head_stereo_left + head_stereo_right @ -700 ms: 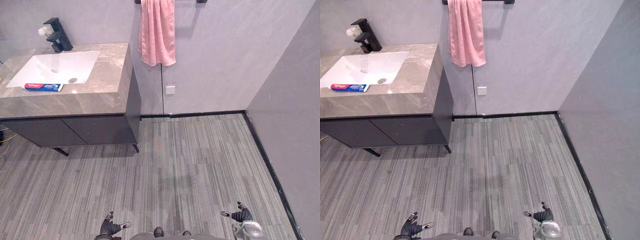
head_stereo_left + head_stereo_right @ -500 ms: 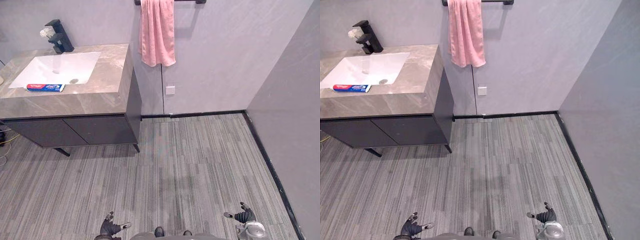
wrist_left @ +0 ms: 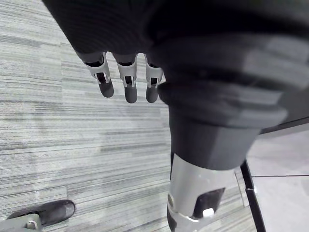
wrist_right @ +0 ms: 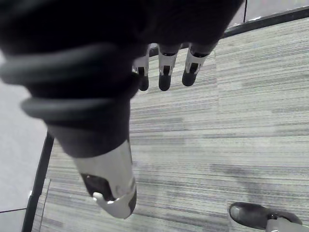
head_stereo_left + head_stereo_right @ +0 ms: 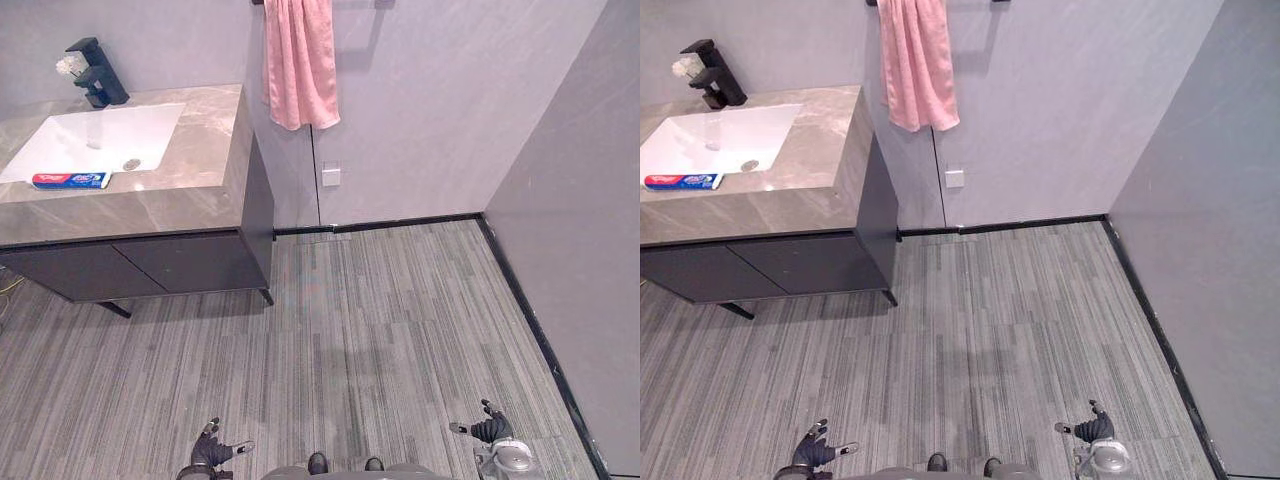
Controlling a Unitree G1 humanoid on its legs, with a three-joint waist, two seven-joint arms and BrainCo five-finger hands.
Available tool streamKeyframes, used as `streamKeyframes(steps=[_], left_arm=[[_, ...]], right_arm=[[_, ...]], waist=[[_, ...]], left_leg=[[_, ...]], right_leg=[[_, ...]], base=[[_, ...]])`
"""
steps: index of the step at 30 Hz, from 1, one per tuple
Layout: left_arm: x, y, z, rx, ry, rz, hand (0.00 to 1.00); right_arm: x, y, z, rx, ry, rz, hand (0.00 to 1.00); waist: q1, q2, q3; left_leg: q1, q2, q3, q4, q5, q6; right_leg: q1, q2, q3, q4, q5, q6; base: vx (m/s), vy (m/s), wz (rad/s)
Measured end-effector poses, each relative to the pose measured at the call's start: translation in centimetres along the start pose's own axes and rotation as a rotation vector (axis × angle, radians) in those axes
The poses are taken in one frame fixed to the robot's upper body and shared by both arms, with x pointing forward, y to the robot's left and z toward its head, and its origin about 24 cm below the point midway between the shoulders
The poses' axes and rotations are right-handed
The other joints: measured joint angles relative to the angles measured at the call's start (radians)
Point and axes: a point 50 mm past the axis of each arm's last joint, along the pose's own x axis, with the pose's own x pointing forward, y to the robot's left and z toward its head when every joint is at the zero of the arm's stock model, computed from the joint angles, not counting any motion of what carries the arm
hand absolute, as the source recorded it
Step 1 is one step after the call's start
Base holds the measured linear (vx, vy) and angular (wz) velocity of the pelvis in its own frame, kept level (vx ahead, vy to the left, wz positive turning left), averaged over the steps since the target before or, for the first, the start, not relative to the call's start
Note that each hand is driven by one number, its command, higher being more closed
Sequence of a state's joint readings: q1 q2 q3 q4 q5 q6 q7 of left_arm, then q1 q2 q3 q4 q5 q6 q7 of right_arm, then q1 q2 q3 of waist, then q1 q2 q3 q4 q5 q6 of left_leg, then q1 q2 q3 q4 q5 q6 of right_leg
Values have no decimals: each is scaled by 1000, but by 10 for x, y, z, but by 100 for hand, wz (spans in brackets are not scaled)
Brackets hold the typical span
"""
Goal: Organize washtable
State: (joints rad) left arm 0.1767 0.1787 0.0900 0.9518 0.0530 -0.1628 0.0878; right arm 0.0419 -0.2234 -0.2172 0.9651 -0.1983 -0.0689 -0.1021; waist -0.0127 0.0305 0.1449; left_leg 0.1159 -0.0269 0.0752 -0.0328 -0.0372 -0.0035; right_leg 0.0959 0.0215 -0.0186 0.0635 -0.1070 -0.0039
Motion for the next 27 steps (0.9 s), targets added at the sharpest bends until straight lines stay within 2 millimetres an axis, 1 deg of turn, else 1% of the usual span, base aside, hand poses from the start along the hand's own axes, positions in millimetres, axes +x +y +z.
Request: streamKeyframes(steps=[3,5,8,11,13,15,16,17,18,20,21,22,23,24,25,26,27], left_arm=[[0,0,1,0,-5,0,0],[0,0,2,0,-7,0,0],[0,0,3,-1,-12,0,0],[1,-1,5,2,-23,-3,0],[1,-2,5,2,-23,-6,0],[1,-2,10,0,-41,-5,0],[1,-1,11,0,-47,-4,0],[2,-1,15,-1,-62,-3,0],[2,-1,16,-2,-67,-3,0],[2,-2,22,-2,-93,-4,0],[3,-1,26,4,-109,-5,0],[4,2,30,21,-122,-4,0],[5,4,33,37,-129,-5,0],[6,8,36,51,-140,0,0],[7,11,39,57,-146,6,0],[8,12,41,59,-151,8,0],[8,12,41,60,-152,9,0]], right_arm=[[1,0,2,1,-5,0,0],[1,0,2,1,-4,0,0],[1,0,4,2,-6,0,0],[2,0,7,6,-12,-2,0],[2,0,7,9,-12,-3,0],[3,-1,9,25,-17,-10,0],[3,-2,11,31,-19,-13,0],[5,-2,14,49,-23,-14,0],[5,-2,14,51,-23,-14,0],[5,-2,15,55,-25,-15,0],[5,0,17,61,-29,-11,0],[5,4,19,69,-30,-2,0],[5,7,18,72,-29,4,0],[4,9,17,66,-23,12,0],[5,9,19,65,-23,13,0],[5,9,21,63,-27,14,0],[6,9,23,57,-34,15,0]], waist=[[0,0,0],[0,0,0],[1,1,0],[2,5,2],[4,9,5],[7,18,11],[8,21,13],[9,25,17],[11,25,17],[19,27,23],[26,24,28],[25,12,45],[24,5,56],[24,-3,63],[25,-10,68],[24,-12,72],[21,-13,73]], left_leg=[[-13,0,5,1,-1,1],[-18,0,6,8,-6,9],[-36,1,12,39,-30,15],[-78,3,28,92,-62,25],[-100,7,42,139,-93,28],[-130,14,65,203,-139,35],[-139,15,69,220,-151,37],[-146,18,89,249,-174,40],[-146,18,97,258,-184,43],[-146,18,118,290,-216,52],[-138,16,129,306,-230,55],[-119,8,131,319,-232,58],[-104,4,131,318,-234,61],[-78,-3,128,311,-255,74],[-57,-6,127,308,-273,77],[-45,-6,126,304,-278,75],[-24,-1,124,283,-281,71]], right_leg=[[-14,0,1,0,0,0],[-16,0,2,0,0,0],[-28,0,12,2,-1,1],[-51,-1,24,10,-4,7],[-61,-1,38,26,-14,19],[-85,0,57,61,-32,30],[-91,0,61,73,-38,34],[-109,0,76,111,-56,48],[-119,-1,80,131,-65,51],[-165,-6,79,244,-107,82],[-210,-11,73,359,-130,113],[-260,-25,56,502,-137,121],[-289,-36,37,572,-144,118],[-331,-64,-13,676,-174,109],[-361,-90,-54,706,-199,105],[-372,-98,-72,700,-203,102],[-395,-105,-102,660,-203,102]], base=[[0,0,0],[0,0,0],[-12,11,-11],[19,25,-14],[37,35,-21],[52,51,-29],[82,85,-36],[69,83,-32],[94,108,-40],[76,83,-31],[94,86,-19],[103,81,-6],[152,67,9],[172,53,6],[185,45,1],[190,24,-3],[172,1,3]])
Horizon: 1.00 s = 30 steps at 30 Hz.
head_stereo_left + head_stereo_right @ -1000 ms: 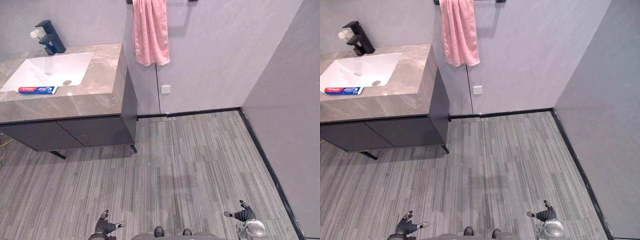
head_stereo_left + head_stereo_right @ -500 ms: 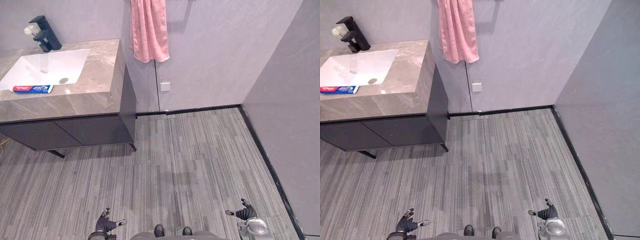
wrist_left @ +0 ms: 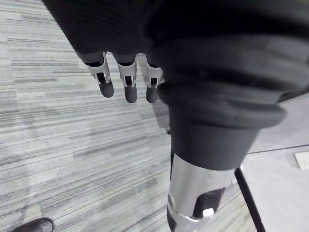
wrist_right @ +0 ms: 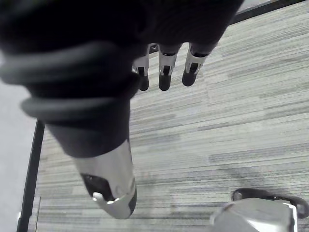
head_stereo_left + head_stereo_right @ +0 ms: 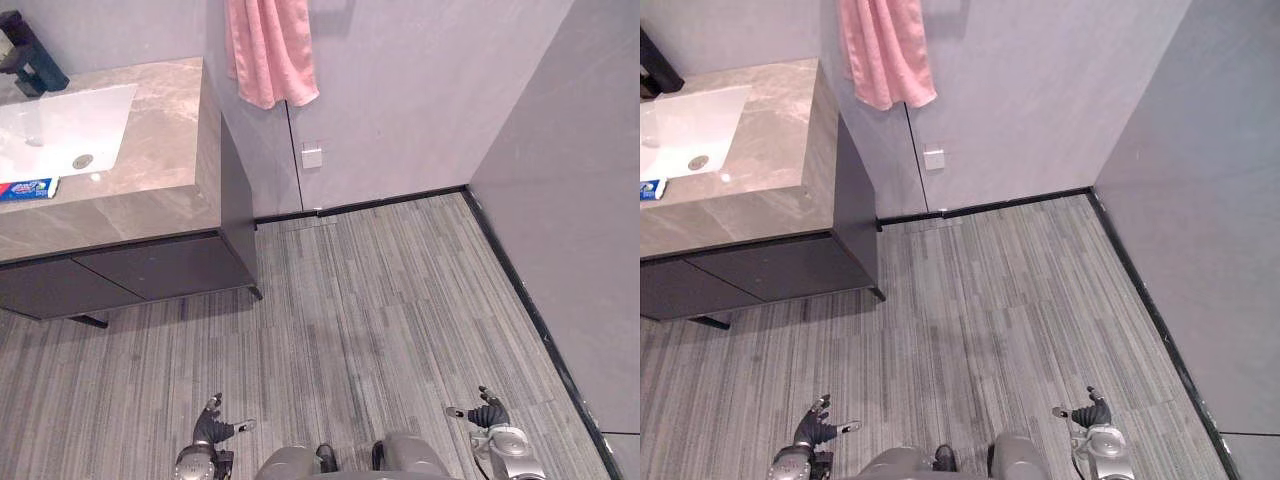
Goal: Organize washtable
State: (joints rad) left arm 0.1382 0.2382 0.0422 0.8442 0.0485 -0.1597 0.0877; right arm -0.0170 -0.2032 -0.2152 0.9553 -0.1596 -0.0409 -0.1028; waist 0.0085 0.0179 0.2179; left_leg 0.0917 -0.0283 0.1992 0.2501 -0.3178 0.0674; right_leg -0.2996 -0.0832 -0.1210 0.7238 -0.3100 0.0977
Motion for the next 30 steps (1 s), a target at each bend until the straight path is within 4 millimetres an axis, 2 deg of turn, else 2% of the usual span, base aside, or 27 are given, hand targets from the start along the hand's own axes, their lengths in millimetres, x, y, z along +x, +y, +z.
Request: streamKeyframes(steps=[2,3,5,6,7,8,10,11,13,14,17,18,20,21,22,23,24,25,26,27,28,29,30], left_arm=[[1,-2,3,-3,-7,-3,0],[1,-3,3,-5,-6,-6,0],[1,-3,3,3,-7,-11,0],[1,-5,1,4,1,-17,0],[2,-9,3,-6,-1,-23,0],[4,-12,8,-13,-18,-30,0],[5,-18,14,-28,-32,-39,0],[5,-22,14,-45,-34,-44,0],[2,-30,14,-104,-28,-52,0],[2,-32,15,-116,-35,-54,0],[1,-42,24,-160,-66,-69,0],[1,-42,25,-164,-68,-68,0],[1,-44,25,-187,-63,-67,0],[0,-47,25,-195,-62,-72,0],[0,-48,24,-205,-58,-73,0],[-1,-48,22,-206,-52,-69,0],[-1,-44,20,-209,-44,-59,0],[1,-43,24,-211,-55,-56,0],[2,-45,26,-212,-56,-60,0],[2,-47,25,-211,-54,-65,0],[1,-47,24,-208,-50,-65,0],[2,-45,23,-198,-44,-60,0],[2,-42,23,-188,-44,-51,0]], right_arm=[[1,-2,3,-2,-8,-3,0],[2,-2,6,-2,-14,-4,0],[1,-4,2,-6,-5,-9,0],[-1,-8,-4,-10,10,-18,0],[-1,-11,-5,-13,13,-26,0],[-2,-14,-6,-5,10,-36,0],[-3,-15,-9,-2,14,-39,0],[-4,-12,-10,1,15,-34,0],[-8,-1,-10,52,0,-14,0],[-8,1,-7,68,-13,-12,0],[-8,9,4,118,-54,-2,0],[-8,11,4,132,-45,1,0],[-8,16,3,149,-36,8,0],[-8,16,0,148,-25,7,0],[-9,16,-4,144,-9,5,0],[-9,17,-6,142,3,7,0],[-10,24,-10,145,22,16,0],[-12,23,-16,144,41,12,0],[-11,21,-17,144,48,7,0],[-11,20,-20,145,60,1,0],[-12,20,-22,149,67,-1,0],[-13,21,-24,151,76,1,0],[-14,23,-29,146,93,7,0]], waist=[[-12,11,9],[-25,20,14],[-37,10,12],[-51,2,9],[-53,16,12],[-60,18,9],[-64,21,11],[-66,30,17],[-44,25,22],[-39,21,24],[-4,12,31],[6,13,34],[8,-7,40],[9,-6,40],[11,8,32],[16,8,31],[32,-14,17],[33,-31,9],[34,-33,9],[32,-39,8],[29,-43,8],[24,-53,5],[12,-57,3]], left_leg=[[31,26,-7,-29,-7,-13],[52,48,-9,-48,-12,-26],[95,61,-11,-82,-20,-63],[126,66,-32,-87,-33,-86],[134,83,-40,-84,-33,-96],[121,97,-58,-45,-16,-132],[36,131,-77,176,14,-181],[-55,174,-96,422,50,-202],[-176,264,-79,756,43,-192],[-207,275,-73,787,38,-182],[-368,273,-49,750,18,-149],[-394,262,-40,680,12,-149],[-425,206,-18,466,19,-148],[-438,168,-18,305,49,-148],[-447,149,-33,174,139,-124],[-442,148,-38,172,208,-103],[-438,119,-22,192,205,-67],[-448,100,-13,221,154,-41],[-442,93,-7,230,137,-32],[-408,75,2,235,111,-19],[-380,64,6,234,94,-10],[-322,42,12,225,61,4],[-263,27,7,217,35,16]], right_leg=[[-32,8,-56,-100,8,-11],[-56,25,-85,-176,32,-27],[-69,46,-91,-309,142,-59],[-60,37,-91,-301,240,-112],[-59,42,-110,-274,220,-123],[-52,44,-122,-255,177,-143],[3,56,-140,-282,141,-159],[88,79,-156,-332,131,-170],[248,115,-157,-415,118,-191],[279,116,-154,-434,115,-194],[373,108,-125,-513,94,-177],[400,98,-118,-529,92,-175],[451,63,-110,-561,79,-152],[478,45,-104,-575,62,-124],[492,43,-93,-583,40,-91],[500,40,-77,-581,26,-74],[503,11,-55,-569,3,-62],[484,-15,-34,-521,-2,-62],[466,-28,-19,-470,-2,-61],[416,-53,15,-311,2,-50],[390,-70,28,-214,19,-19],[328,-99,66,-13,79,56],[272,-114,90,162,90,59]], base=[[266,-51,5],[383,-99,1],[397,-119,12],[400,-147,25],[492,-206,33],[480,-228,23],[519,-261,29],[487,-226,27],[534,-207,13],[463,-149,-2],[302,-24,-15],[384,95,-20],[352,138,-12],[387,210,-13],[386,240,-24],[416,264,-38],[460,251,-31],[480,241,-18],[487,257,-3],[376,224,-1],[485,271,4],[505,219,18],[625,214,27]])
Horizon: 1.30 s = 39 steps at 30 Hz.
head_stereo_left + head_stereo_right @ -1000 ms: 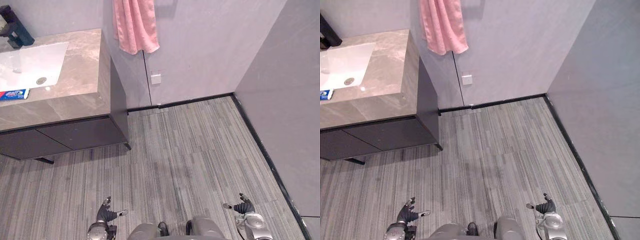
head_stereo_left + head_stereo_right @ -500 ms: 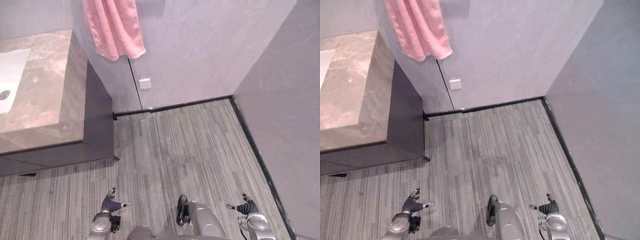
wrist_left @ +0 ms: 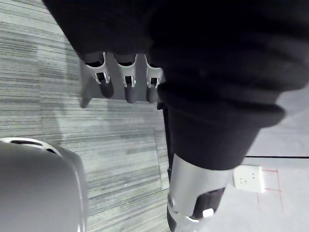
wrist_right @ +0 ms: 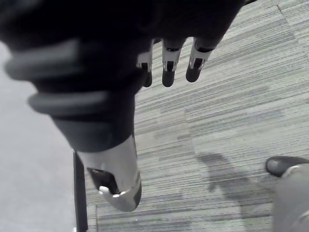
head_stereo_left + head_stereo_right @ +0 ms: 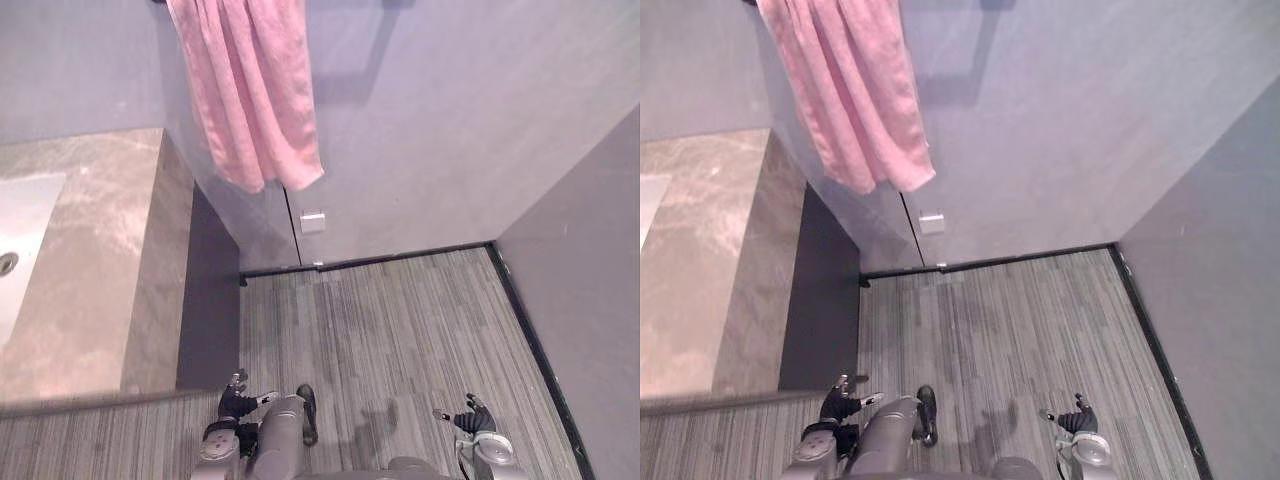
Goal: Organize washtable
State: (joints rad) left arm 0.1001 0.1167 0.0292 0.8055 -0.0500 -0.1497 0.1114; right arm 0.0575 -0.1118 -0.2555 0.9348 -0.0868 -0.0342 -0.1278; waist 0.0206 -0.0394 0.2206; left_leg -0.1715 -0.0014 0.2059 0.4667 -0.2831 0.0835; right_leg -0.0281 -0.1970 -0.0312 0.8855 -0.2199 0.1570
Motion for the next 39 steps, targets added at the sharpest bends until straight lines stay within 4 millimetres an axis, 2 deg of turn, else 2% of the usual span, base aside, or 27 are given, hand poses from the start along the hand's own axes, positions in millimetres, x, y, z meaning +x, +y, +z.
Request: streamKeyframes(steps=[2,4,6,8,9,10,11,12,13,14,15,16,17,18,19,20,21,22,23,24,25,26,29,33,39], left_arm=[[1,5,2,13,-1,10,0],[2,9,3,21,-4,18,0],[3,9,5,21,-9,19,0],[5,7,8,18,-14,14,0],[3,9,3,23,3,18,0],[2,11,0,27,9,20,0],[1,4,-5,13,36,9,0],[-1,-4,-11,-3,59,-6,0],[-2,-9,-12,-17,62,-14,0],[-2,-13,-11,-25,60,-21,0],[-1,-19,-9,-45,57,-31,0],[-1,-23,-7,-58,52,-35,0],[-2,-24,-7,-61,51,-38,0],[-3,-24,-10,-65,57,-37,0],[-4,-26,-10,-68,58,-40,0],[-4,-27,-9,-71,53,-42,0],[-3,-27,-7,-72,44,-41,0],[-3,-26,-7,-71,45,-39,0],[-4,-25,-8,-69,48,-37,0],[-4,-23,-13,-60,67,-31,0],[-5,-23,-15,-57,75,-33,0],[-5,-17,-16,-41,76,-22,0],[-4,-14,-17,-32,81,-17,0],[-4,-8,-20,-16,95,-6,0],[-5,-7,-23,-11,106,-6,0]], right_arm=[[0,5,2,-2,-4,13,0],[0,9,3,-21,-10,30,0],[-1,11,2,-20,-7,32,0],[-1,10,1,-20,-4,32,0],[-2,11,-2,-19,3,32,0],[-6,9,-14,-19,33,28,0],[-5,5,-17,-22,45,19,0],[-5,2,-19,-19,58,10,0],[-6,3,-19,-17,52,12,0],[-6,4,-18,-14,48,15,0],[-7,8,-18,-5,46,23,0],[-8,7,-18,-5,37,20,0],[-8,7,-17,-2,31,18,0],[-9,11,-14,16,19,23,0],[-9,11,-11,22,5,20,0],[-8,10,-10,25,-2,20,0],[-7,12,-4,29,-16,23,0],[-6,13,-2,32,-18,25,0],[-5,12,0,31,-22,24,0],[-6,17,-5,32,2,35,0],[-7,19,-9,34,16,41,0],[-9,22,-16,38,39,48,0],[-10,20,-21,21,52,43,0],[-10,24,-20,11,59,54,0],[-10,19,-27,0,84,44,0]], waist=[[-7,2,1],[-8,3,1],[-12,15,8],[-19,15,8],[-25,9,4],[-32,-25,-14],[-33,-6,-15],[-33,21,-33],[-34,29,-34],[-35,38,-33],[-36,52,-33],[-32,54,-30],[-26,53,-29],[-16,52,-27],[-7,42,-25],[-5,38,-24],[-1,48,-28],[-2,46,-27],[-4,58,-30],[-2,62,-35],[-3,53,-40],[-3,34,-43],[-3,21,-50],[-3,21,-51],[-5,22,-54]], left_leg=[[105,-6,-12,-43,-16,10],[181,0,-25,-97,-16,10],[264,16,-53,-156,-15,10],[310,36,-76,-176,-16,8],[328,36,-101,-182,-19,-25],[345,20,-132,-183,-43,-73],[361,38,-155,-185,-61,-100],[358,74,-171,-184,-47,-126],[351,89,-176,-156,-30,-155],[333,96,-177,-118,-27,-160],[263,122,-170,35,-5,-198],[199,150,-155,189,39,-236],[169,177,-141,269,42,-232],[132,219,-82,350,15,-200],[105,230,-51,343,0,-174],[89,228,-44,317,-5,-166],[57,218,-46,212,-7,-162],[47,207,-61,156,-7,-162],[47,187,-100,-5,26,-173],[69,164,-112,-76,79,-169],[80,152,-108,-95,82,-166],[97,124,-99,-119,83,-163],[108,93,-87,-142,86,-154],[140,79,-70,-178,91,-146],[200,69,-72,-257,120,-141]], right_leg=[[-96,5,-8,150,-21,-35],[-150,21,-41,131,-42,-69],[-210,61,-79,2,-72,-89],[-252,95,-105,-175,-67,-92],[-254,123,-98,-342,-9,-103],[-257,123,-75,-467,171,-154],[-251,126,-94,-428,139,-158],[-241,139,-122,-422,115,-170],[-219,142,-145,-447,93,-177],[-206,148,-159,-460,90,-181],[-156,162,-189,-507,83,-190],[-100,172,-197,-551,79,-195],[-67,180,-199,-579,77,-199],[2,188,-205,-616,76,-201],[33,187,-201,-640,76,-201],[45,185,-197,-651,76,-201],[51,180,-185,-661,76,-199],[52,178,-180,-662,77,-196],[52,178,-166,-661,74,-176],[58,176,-141,-656,63,-149],[59,167,-133,-657,61,-145],[57,139,-129,-653,48,-124],[56,108,-123,-646,37,-106],[69,102,-104,-665,38,-101],[112,106,-106,-707,46,-101]], base=[[589,122,19],[356,20,16],[445,-66,37],[470,-124,51],[516,-184,74],[441,-159,77],[521,-188,68],[427,-173,50],[413,-190,41],[389,-207,51],[350,-188,51],[334,-161,45],[307,-111,20],[267,-61,2],[247,-49,-5],[206,-7,-18],[172,59,-19],[161,92,-29],[186,173,-35],[126,128,-31],[174,162,-18],[102,90,1],[139,121,0],[73,37,-13],[28,-13,-1]])
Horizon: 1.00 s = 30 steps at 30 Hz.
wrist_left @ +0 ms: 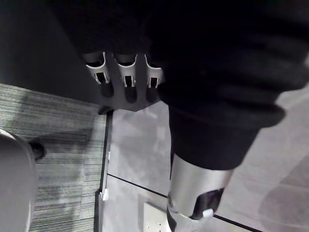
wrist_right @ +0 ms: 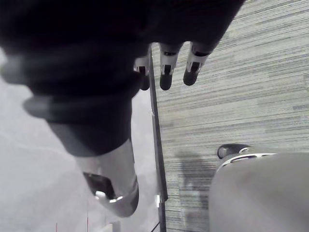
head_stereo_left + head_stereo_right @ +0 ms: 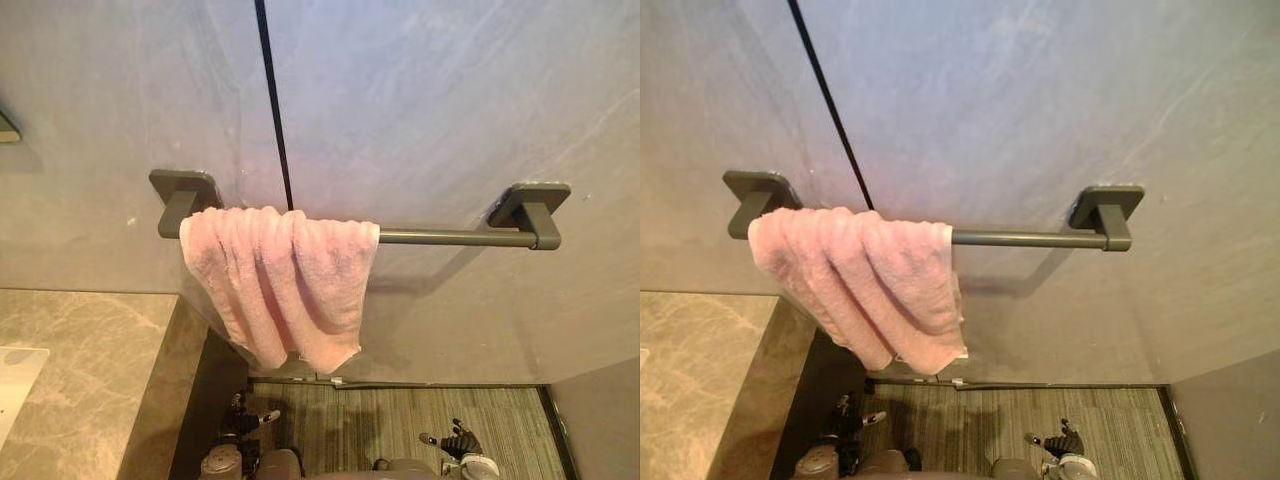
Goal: Organize washtable
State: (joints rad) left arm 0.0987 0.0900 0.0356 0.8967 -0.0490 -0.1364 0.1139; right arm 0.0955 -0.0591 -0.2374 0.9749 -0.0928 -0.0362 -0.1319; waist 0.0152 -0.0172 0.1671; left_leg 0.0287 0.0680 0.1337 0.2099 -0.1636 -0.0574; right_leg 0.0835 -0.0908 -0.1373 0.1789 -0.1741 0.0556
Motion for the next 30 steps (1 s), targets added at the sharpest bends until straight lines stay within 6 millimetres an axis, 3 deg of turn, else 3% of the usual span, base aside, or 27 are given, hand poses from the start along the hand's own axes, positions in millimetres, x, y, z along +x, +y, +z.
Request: streamKeyframes(steps=[6,13,21,30], left_arm=[[0,-1,4,1,-20,0,0],[-10,8,42,-21,-235,30,0],[-40,14,70,-97,-438,34,0],[-73,10,120,-195,-728,-10,0]], right_arm=[[0,-9,-8,-38,29,-16,0],[0,-11,-6,-59,17,-19,0],[-1,-14,-4,-72,-9,-23,0],[-3,-8,-2,-94,-33,-2,0]], waist=[[-4,0,-1],[-2,-7,-6],[2,-1,-4],[30,1,-22]], left_leg=[[23,-12,-27,-73,52,6],[19,-36,-74,-123,109,18],[9,-52,-115,-143,118,19],[1,-54,-133,-99,114,25]], right_leg=[[17,2,-6,-51,41,-5],[17,-17,-44,-63,67,4],[15,-31,-55,-60,59,18],[18,-29,-55,-34,47,20]], base=[[-16,1,3],[-110,21,19],[-129,13,14],[57,-11,5]])
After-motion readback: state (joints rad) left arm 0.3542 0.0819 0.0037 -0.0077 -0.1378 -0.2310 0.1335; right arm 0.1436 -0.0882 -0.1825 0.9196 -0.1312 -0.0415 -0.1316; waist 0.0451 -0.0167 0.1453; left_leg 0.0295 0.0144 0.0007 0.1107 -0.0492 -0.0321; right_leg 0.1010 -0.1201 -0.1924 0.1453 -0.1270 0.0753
